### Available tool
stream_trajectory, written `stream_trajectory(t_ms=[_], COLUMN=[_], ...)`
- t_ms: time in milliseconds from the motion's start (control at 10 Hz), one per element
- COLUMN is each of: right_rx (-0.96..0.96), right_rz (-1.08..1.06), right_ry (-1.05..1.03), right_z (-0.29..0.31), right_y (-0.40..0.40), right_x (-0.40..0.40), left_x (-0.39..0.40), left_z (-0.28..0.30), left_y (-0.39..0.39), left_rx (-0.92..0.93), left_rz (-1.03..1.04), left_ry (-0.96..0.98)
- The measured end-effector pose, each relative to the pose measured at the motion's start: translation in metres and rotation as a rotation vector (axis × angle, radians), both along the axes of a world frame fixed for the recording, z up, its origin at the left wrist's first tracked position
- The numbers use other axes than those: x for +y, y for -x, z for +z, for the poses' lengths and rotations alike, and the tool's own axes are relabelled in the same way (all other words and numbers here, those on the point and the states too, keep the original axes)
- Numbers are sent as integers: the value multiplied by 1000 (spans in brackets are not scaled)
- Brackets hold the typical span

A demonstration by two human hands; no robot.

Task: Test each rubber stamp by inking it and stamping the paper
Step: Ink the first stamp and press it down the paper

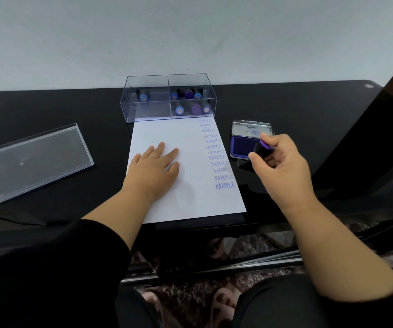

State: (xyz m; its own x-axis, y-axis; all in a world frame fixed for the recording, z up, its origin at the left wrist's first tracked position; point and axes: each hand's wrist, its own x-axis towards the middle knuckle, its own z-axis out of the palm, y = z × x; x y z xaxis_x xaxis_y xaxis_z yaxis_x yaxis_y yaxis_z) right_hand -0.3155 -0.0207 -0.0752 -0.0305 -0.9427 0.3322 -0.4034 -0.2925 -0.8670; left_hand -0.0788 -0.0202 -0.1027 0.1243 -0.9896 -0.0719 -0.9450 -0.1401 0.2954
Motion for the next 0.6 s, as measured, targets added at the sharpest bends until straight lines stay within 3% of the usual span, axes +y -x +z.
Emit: stream_trajectory(t_ms=[600], right_rx=[-11], right_rz=[-18], right_ry=[-30], right_z=[1], right_y=[-1], right_x=[-2], left_x=[-1], left_z=[0], left_y=[0], left_rx=[-1], left_rz=[6], left_ry=[2])
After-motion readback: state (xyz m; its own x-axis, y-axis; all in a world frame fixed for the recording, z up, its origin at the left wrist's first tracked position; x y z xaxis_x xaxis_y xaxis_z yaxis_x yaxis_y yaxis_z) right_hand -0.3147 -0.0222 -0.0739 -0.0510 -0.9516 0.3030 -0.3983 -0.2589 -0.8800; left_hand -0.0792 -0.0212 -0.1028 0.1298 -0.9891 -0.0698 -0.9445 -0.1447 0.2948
